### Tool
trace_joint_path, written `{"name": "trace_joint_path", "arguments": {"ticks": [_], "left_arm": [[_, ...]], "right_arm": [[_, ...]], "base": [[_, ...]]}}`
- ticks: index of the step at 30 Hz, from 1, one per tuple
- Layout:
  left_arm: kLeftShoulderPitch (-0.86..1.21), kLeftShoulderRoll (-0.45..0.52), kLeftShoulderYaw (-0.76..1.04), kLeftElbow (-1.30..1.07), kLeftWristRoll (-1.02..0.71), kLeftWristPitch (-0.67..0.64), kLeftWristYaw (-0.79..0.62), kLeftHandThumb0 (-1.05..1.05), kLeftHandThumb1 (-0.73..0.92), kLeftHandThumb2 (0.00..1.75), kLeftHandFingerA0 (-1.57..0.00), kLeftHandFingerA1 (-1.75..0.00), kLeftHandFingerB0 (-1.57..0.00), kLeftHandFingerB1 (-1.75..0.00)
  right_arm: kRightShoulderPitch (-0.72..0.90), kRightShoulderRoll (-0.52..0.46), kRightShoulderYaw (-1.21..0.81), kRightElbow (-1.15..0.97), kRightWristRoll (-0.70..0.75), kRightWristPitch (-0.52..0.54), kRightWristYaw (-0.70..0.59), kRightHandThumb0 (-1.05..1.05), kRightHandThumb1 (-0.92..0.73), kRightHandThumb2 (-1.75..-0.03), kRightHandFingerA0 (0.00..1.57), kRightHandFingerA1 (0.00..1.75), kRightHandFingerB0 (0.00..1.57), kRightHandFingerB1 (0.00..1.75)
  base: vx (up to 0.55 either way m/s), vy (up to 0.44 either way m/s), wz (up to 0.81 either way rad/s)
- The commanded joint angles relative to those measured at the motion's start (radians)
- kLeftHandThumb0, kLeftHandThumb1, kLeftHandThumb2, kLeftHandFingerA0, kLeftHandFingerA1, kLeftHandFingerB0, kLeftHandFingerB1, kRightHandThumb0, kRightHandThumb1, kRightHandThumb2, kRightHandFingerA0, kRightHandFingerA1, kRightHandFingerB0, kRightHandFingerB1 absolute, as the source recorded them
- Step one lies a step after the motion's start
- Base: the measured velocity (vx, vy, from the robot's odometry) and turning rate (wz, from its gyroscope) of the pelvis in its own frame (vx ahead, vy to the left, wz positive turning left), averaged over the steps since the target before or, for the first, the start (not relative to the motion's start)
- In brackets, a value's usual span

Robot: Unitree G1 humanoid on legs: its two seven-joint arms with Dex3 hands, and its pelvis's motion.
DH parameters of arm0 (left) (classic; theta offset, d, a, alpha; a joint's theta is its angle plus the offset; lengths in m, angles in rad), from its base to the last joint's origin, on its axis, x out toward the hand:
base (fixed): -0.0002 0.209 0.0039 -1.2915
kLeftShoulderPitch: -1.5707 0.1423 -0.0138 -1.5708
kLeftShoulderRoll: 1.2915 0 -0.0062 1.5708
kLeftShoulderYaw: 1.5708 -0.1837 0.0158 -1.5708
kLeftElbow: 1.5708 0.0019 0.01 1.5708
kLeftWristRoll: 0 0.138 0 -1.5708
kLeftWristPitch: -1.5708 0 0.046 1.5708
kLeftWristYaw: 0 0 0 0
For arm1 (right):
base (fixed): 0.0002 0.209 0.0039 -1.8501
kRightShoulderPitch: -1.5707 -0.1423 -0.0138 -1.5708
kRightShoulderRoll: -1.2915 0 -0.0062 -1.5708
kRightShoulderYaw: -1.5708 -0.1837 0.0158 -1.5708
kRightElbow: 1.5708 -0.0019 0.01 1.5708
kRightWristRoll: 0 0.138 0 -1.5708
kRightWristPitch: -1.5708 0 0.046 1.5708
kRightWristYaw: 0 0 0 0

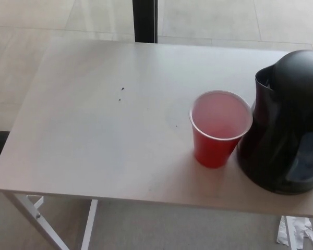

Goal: The robot uses its right hand to lift up a kettle kept on the middle of the desk by its handle and tilt it into a glass kept next to it to pour out water

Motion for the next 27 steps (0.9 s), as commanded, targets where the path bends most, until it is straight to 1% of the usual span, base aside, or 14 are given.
{"name": "trace_joint_path", "arguments": {"ticks": [1, 2, 6, 7, 9, 12, 13, 14, 15, 21, 22, 23, 24, 27], "left_arm": [[-0.014, 0.054, 0.046, 0.035, -0.084, -0.031, -0.072, -1.05, 0.26, 1.15, -1.06, -1.35, -0.75, -1.65], [-0.015, 0.056, 0.045, 0.040, -0.082, -0.034, -0.072, -1.05, 0.45, 0.95, -1.10, -1.27, -0.74, -1.66], [-0.015, 0.060, 0.042, 0.038, -0.080, -0.036, -0.076, -1.05, 0.34, 1.18, -1.11, -1.34, -0.77, -1.69], [-0.018, 0.061, 0.039, 0.046, -0.075, -0.040, -0.075, -1.05, 0.42, 0.98, -1.09, -1.32, -0.73, -1.67], [-0.021, 0.065, 0.037, 0.054, -0.076, -0.038, -0.077, -1.05, 0.33, 1.14, -1.07, -1.33, -0.76, -1.65], [-0.020, 0.066, 0.032, 0.059, -0.073, -0.044, -0.078, -1.05, 0.43, 0.99, -1.10, -1.29, -0.71, -1.71], [-0.018, 0.056, 0.030, 0.053, -0.074, -0.049, -0.079, -1.05, 0.34, 1.17, -1.10, -1.33, -0.77, -1.64], [-0.015, 0.056, 0.029, 0.054, -0.074, -0.057, -0.084, -1.05, 0.45, 0.95, -1.10, -1.29, -0.75, -1.66], [-0.010, 0.057, 0.022, 0.049, -0.069, -0.061, -0.081, -1.05, 0.26, 1.17, -1.03, -1.37, -0.68, -1.69], [-0.014, 0.062, 0.011, 0.058, -0.074, -0.067, -0.075, -1.05, 0.34, 1.18, -1.09, -1.32, -0.79, -1.64], [-0.015, 0.063, 0.009, 0.058, -0.075, -0.068, -0.077, -1.05, 0.30, 1.17, -1.10, -1.30, -0.81, -1.59], [-0.017, 0.062, 0.006, 0.058, -0.074, -0.073, -0.073, -1.05, 0.47, 1.01, -1.12, -1.28, -0.76, -1.71], [-0.018, 0.064, 0.003, 0.061, -0.075, -0.072, -0.073, -1.05, 0.35, 1.17, -1.11, -1.31, -0.80, -1.62], [-0.018, 0.067, -0.008, 0.065, -0.073, -0.075, -0.068, -1.05, 0.37, 1.20, -1.13, -1.32, -0.79, -1.65]], "right_arm": [[-0.054, -0.101, 0.131, -0.266, 0.176, 0.273, 0.165, -0.93, -0.38, -0.71, 0.32, 0.79, 0.24, 0.61], [-0.037, -0.109, 0.157, -0.288, 0.163, 0.255, 0.200, -0.89, -0.51, -0.57, 0.40, 0.79, 0.20, 0.59], [-0.020, -0.114, 0.242, -0.382, 0.168, 0.281, 0.242, -0.81, -0.49, -0.55, 0.43, 0.64, 0.18, 0.42], [-0.020, -0.119, 0.279, -0.393, 0.190, 0.279, 0.307, -0.39, -0.23, -0.89, 0.03, 0.53, 0.00, 0.51], [-0.021, -0.119, 0.319, -0.415, 0.203, 0.289, 0.341, -0.67, -0.41, -0.85, 0.02, 0.51, 0.04, 0.26], [-0.022, -0.112, 0.363, -0.434, 0.192, 0.292, 0.343, -0.74, -0.43, -0.85, 0.01, 0.32, 0.07, 0.19], [-0.018, -0.107, 0.395, -0.448, 0.167, 0.271, 0.342, -0.73, -0.42, -0.84, 0.02, 0.33, 0.02, 0.17], [-0.019, -0.110, 0.421, -0.454, 0.144, 0.260, 0.337, -0.73, -0.42, -0.84, 0.02, 0.33, 0.01, 0.17], [-0.030, -0.112, 0.457, -0.452, 0.132, 0.244, 0.352, -0.67, -0.40, -0.81, 0.00, 0.31, 0.00, 0.17], [-0.066, -0.126, 0.515, -0.423, 0.109, 0.259, 0.336, -0.59, -0.39, -0.81, 0.00, 0.35, 0.00, 0.24], [-0.075, -0.126, 0.523, -0.415, 0.104, 0.257, 0.334, -0.56, -0.59, -0.58, 0.02, 0.32, 0.00, 0.24], [-0.102, -0.139, 0.574, -0.383, 0.043, 0.234, 0.316, -0.56, -0.42, -0.86, 0.00, 0.45, 0.00, 0.29], [-0.114, -0.143, 0.591, -0.370, 0.022, 0.229, 0.305, -0.55, -0.64, -0.59, 0.14, 0.38, 0.00, 0.23], [-0.139, -0.143, 0.609, -0.337, 0.000, 0.217, 0.292, -0.60, -0.52, -0.76, 0.09, 0.45, 0.02, 0.14]], "base": [[0.00, 0.000, 0.00], [0.00, 0.000, 0.00], [0.00, 0.000, 0.00], [0.00, 0.000, 0.00], [0.00, 0.000, 0.00], [0.00, 0.000, 0.00], [0.00, 0.000, 0.00], [0.00, 0.000, 0.00], [0.00, 0.000, 0.00], [0.00, 0.000, 0.00], [0.00, 0.000, 0.00], [0.00, 0.000, 0.00], [0.00, 0.000, 0.00], [0.00, 0.000, 0.00]]}}
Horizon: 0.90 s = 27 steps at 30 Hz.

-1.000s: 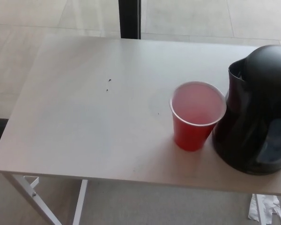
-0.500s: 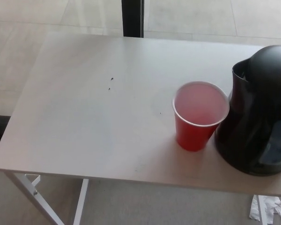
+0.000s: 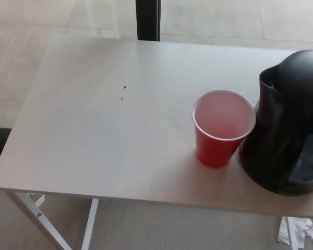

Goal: The robot uses its right hand to lift up a kettle kept on the middle of the desk by its handle and tilt it into a glass kept next to it to pour out water

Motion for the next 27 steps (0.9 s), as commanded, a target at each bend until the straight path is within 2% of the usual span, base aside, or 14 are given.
{"name": "trace_joint_path", "arguments": {"ticks": [1, 2, 9, 10, 14, 15, 16, 18, 20, 21, 23, 24, 25, 27], "left_arm": [[0.001, 0.026, -0.015, 0.008, -0.012, -0.039, -0.008, -1.05, 0.37, 1.20, -1.13, -1.32, -0.79, -1.65], [-0.001, 0.026, -0.014, 0.014, -0.017, -0.040, -0.014, -1.05, 0.37, 1.18, -1.10, -1.33, -0.81, -1.63], [-0.010, 0.031, -0.027, 0.021, -0.015, -0.040, -0.006, -1.05, 0.38, 1.21, -1.08, -1.36, -0.78, -1.67], [-0.010, 0.032, -0.028, 0.021, -0.017, -0.038, -0.005, -1.05, 0.37, 1.19, -1.10, -1.34, -0.81, -1.65], [-0.010, 0.031, -0.037, 0.014, -0.015, -0.047, -0.006, -1.05, 0.36, 1.18, -1.11, -1.33, -0.84, -1.65], [-0.010, 0.031, -0.040, 0.012, -0.014, -0.053, -0.008, -1.05, 0.36, 1.19, -1.10, -1.32, -0.84, -1.65], [-0.011, 0.032, -0.044, 0.012, -0.011, -0.056, -0.007, -1.05, 0.36, 1.19, -1.10, -1.32, -0.84, -1.65], [-0.015, 0.033, -0.044, 0.013, -0.016, -0.044, -0.008, -1.05, 0.38, 1.20, -1.11, -1.32, -0.82, -1.64], [-0.012, 0.034, -0.044, 0.019, -0.017, -0.049, -0.010, -1.05, 0.36, 1.19, -1.10, -1.29, -0.82, -1.62], [-0.009, 0.033, -0.045, 0.021, -0.017, -0.054, -0.011, -1.05, 0.38, 1.19, -1.13, -1.30, -0.80, -1.65], [-0.007, 0.035, -0.050, 0.025, -0.012, -0.058, -0.008, -1.05, 0.38, 1.19, -1.13, -1.28, -0.82, -1.64], [-0.008, 0.034, -0.051, 0.025, -0.013, -0.058, -0.008, -0.51, -0.19, 0.85, -1.12, -1.19, -1.06, -1.43], [-0.008, 0.034, -0.050, 0.023, -0.015, -0.057, -0.007, -1.05, 0.36, 1.19, -1.11, -1.33, -0.85, -1.66], [-0.007, 0.033, -0.051, 0.019, -0.016, -0.058, -0.003, -1.05, 0.36, 1.18, -1.12, -1.32, -0.86, -1.64]], "right_arm": [[-0.047, -0.028, 0.038, 0.058, -0.084, -0.015, -0.011, -0.60, -0.52, -0.76, 0.09, 0.45, 0.02, 0.14], [-0.064, -0.027, 0.054, 0.084, -0.105, -0.032, -0.017, -0.59, -0.61, -0.58, 0.19, 0.40, 0.00, 0.20], [-0.129, -0.001, 0.086, 0.168, -0.134, -0.036, -0.025, -0.55, -0.57, -0.57, 0.14, 0.37, 0.02, 0.25], [-0.137, 0.002, 0.090, 0.179, -0.140, -0.035, -0.029, -0.58, -0.36, -0.79, 0.06, 0.48, 0.00, 0.27], [-0.172, 0.013, 0.120, 0.209, -0.176, -0.036, -0.052, -0.67, -0.44, -0.76, 0.08, 0.44, 0.06, 0.32], [-0.178, 0.017, 0.127, 0.214, -0.184, -0.041, -0.057, -0.35, -0.36, -0.93, 0.02, 0.50, 0.00, 0.49], [-0.183, 0.021, 0.131, 0.219, -0.189, -0.045, -0.060, -0.35, -0.36, -0.93, 0.02, 0.50, 0.00, 0.49], [-0.183, 0.020, 0.151, 0.215, -0.206, -0.058, -0.053, -0.36, -0.33, -0.92, 0.02, 0.49, 0.00, 0.49], [-0.178, 0.028, 0.155, 0.207, -0.208, -0.066, -0.049, -0.62, -0.43, -0.79, 0.23, 0.51, 0.03, 0.28], [-0.177, 0.037, 0.169, 0.201, -0.214, -0.076, -0.047, -0.59, -0.54, -0.57, 0.32, 0.43, 0.11, 0.24], [-0.176, 0.043, 0.186, 0.202, -0.226, -0.092, -0.044, -0.65, -0.43, -0.78, 0.20, 0.50, 0.05, 0.34], [-0.174, 0.043, 0.187, 0.197, -0.230, -0.089, -0.046, -0.65, -0.43, -0.78, 0.23, 0.52, 0.07, 0.36], [-0.171, 0.043, 0.194, 0.184, -0.238, -0.081, -0.049, -0.67, -0.43, -0.79, 0.19, 0.51, 0.05, 0.35], [-0.171, 0.044, 0.201, 0.175, -0.244, -0.081, -0.045, -0.68, -0.43, -0.79, 0.17, 0.50, 0.04, 0.33]], "base": [[0.00, 0.000, 0.00], [0.00, 0.000, 0.00], [0.00, 0.000, 0.00], [0.00, 0.000, 0.00], [0.00, 0.000, 0.00], [0.00, 0.000, 0.00], [0.00, 0.000, 0.00], [0.00, 0.000, 0.00], [0.00, 0.000, 0.00], [0.00, 0.000, 0.00], [0.00, 0.000, 0.00], [0.00, 0.000, 0.00], [0.00, 0.000, 0.00], [0.00, 0.000, 0.00]]}}
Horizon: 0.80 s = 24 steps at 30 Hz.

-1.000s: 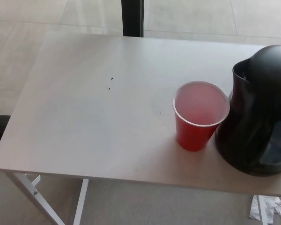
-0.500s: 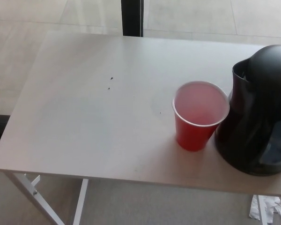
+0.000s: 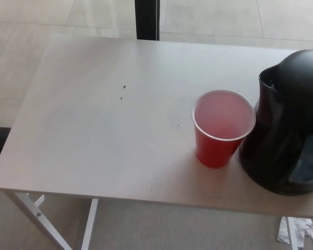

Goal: The robot uses its right hand to lift up a kettle kept on the middle of the desk by its handle and tilt it into a glass kept next to it to pour out water

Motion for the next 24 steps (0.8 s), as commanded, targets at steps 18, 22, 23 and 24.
{"name": "trace_joint_path", "arguments": {"ticks": [18, 22, 23, 24], "left_arm": [[-0.002, 0.020, -0.015, -0.004, -0.017, -0.012, 0.010, -1.05, 0.37, 1.20, -1.18, -1.25, -0.85, -1.67], [0.000, 0.022, -0.018, -0.003, -0.013, -0.016, 0.016, -1.05, 0.37, 1.21, -1.19, -1.24, -0.85, -1.65], [-0.002, 0.023, -0.018, 0.002, -0.013, -0.017, 0.017, -1.05, 0.38, 1.20, -1.22, -1.19, -0.86, -1.63], [-0.003, 0.023, -0.016, 0.004, -0.015, -0.018, 0.017, -1.05, 0.37, 1.19, -1.25, -1.15, -0.88, -1.61]], "right_arm": [[-0.039, 0.164, -0.105, 0.061, -0.055, -0.156, -0.156, -0.06, -0.60, -1.15, 0.98, 1.71, 0.93, 1.11], [-0.027, 0.204, -0.123, 0.037, -0.078, -0.243, -0.207, -0.05, -0.43, -1.38, 0.97, 1.75, 0.85, 1.62], [-0.025, 0.217, -0.126, 0.029, -0.089, -0.254, -0.234, -0.08, -0.43, -1.35, 0.97, 1.75, 0.83, 1.66], [-0.024, 0.227, -0.129, 0.020, -0.094, -0.252, -0.254, -0.07, -0.47, -1.30, 0.99, 1.75, 0.87, 1.55]], "base": [[0.00, 0.000, 0.00], [0.00, 0.000, 0.00], [0.00, 0.000, 0.00], [0.00, 0.000, 0.00]]}}
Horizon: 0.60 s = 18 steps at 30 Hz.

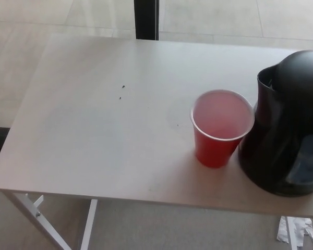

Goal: The robot uses its right hand to lift up a kettle kept on the middle of the desk by its handle and tilt it into a glass kept next to it to pour out water

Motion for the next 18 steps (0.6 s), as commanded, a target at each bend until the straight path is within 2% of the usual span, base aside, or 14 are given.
{"name": "trace_joint_path", "arguments": {"ticks": [1, 6, 8, 10, 11, 13, 14, 16, 17, 18], "left_arm": [[-0.002, 0.021, 0.004, 0.010, -0.016, -0.009, 0.012, -1.05, 0.37, 1.19, -1.25, -1.15, -0.88, -1.61], [0.000, 0.019, 0.005, 0.016, -0.018, -0.008, 0.010, -1.05, 0.36, 1.22, -1.27, -1.16, -0.91, -1.61], [0.002, 0.019, 0.008, 0.013, -0.022, -0.003, 0.007, -1.05, 0.36, 1.21, -1.23, -1.20, -0.88, -1.63], [-0.002, 0.022, -0.001, 0.009, -0.014, -0.001, 0.013, -1.05, 0.39, 1.22, -1.21, -1.20, -0.87, -1.64], [-0.002, 0.022, -0.003, 0.008, -0.013, -0.005, 0.013, -1.05, 0.38, 1.22, -1.22, -1.21, -0.89, -1.62], [-0.005, 0.024, 0.001, 0.013, -0.018, -0.005, 0.013, -1.05, 0.38, 1.23, -1.25, -1.15, -0.88, -1.62], [-0.007, 0.024, 0.004, 0.014, -0.020, -0.003, 0.016, -1.05, 0.37, 1.23, -1.28, -1.13, -0.91, -1.60], [-0.006, 0.025, 0.000, 0.008, -0.017, -0.004, 0.015, -1.05, 0.39, 1.24, -1.24, -1.17, -0.88, -1.62], [-0.006, 0.026, -0.001, 0.006, -0.017, -0.004, 0.013, -1.05, 0.39, 1.24, -1.24, -1.17, -0.88, -1.62], [-0.007, 0.027, -0.001, 0.006, -0.017, -0.002, 0.014, -1.05, 0.38, 1.24, -1.32, -1.08, -0.90, -1.61]], "right_arm": [[0.009, 0.061, -0.043, -0.040, -0.045, -0.146, -0.138, -0.07, -0.47, -1.30, 0.99, 1.75, 0.87, 1.55], [0.031, 0.121, -0.071, -0.104, -0.044, -0.148, -0.181, -0.08, -0.43, -1.35, 0.99, 1.75, 0.85, 1.55], [0.035, 0.130, -0.073, -0.108, -0.053, -0.166, -0.184, -0.08, -0.43, -1.35, 0.98, 1.75, 0.84, 1.56], [0.030, 0.137, -0.077, -0.113, -0.052, -0.168, -0.190, -0.07, -0.47, -1.27, 0.95, 1.75, 0.82, 1.57], [0.020, 0.135, -0.072, -0.095, -0.065, -0.215, -0.191, -0.08, -0.47, -1.20, 1.24, 1.47, 1.05, 1.33], [0.017, 0.127, -0.061, -0.083, -0.080, -0.259, -0.182, -0.11, -0.48, -1.20, 1.25, 1.47, 1.05, 1.33], [0.011, 0.125, -0.057, -0.109, -0.076, -0.244, -0.178, -0.16, -0.47, -1.18, 1.27, 1.46, 1.05, 1.32], [0.002, 0.130, -0.050, -0.137, -0.076, -0.242, -0.180, -0.12, -0.47, -1.18, 1.31, 1.44, 1.08, 1.28], [0.000, 0.132, -0.049, -0.140, -0.074, -0.239, -0.181, -0.12, -0.47, -1.18, 1.31, 1.44, 1.08, 1.28], [-0.001, 0.131, -0.046, -0.146, -0.076, -0.238, -0.182, -0.08, -0.45, -1.26, 1.02, 1.73, 0.90, 1.52]], "base": [[0.00, 0.000, 0.00], [0.00, 0.000, 0.00], [0.00, 0.000, 0.00], [0.00, 0.000, 0.00], [0.00, 0.000, 0.00], [0.00, 0.000, 0.00], [0.00, 0.000, 0.00], [0.00, 0.000, 0.00], [0.00, 0.000, 0.00], [0.00, 0.000, 0.00]]}}
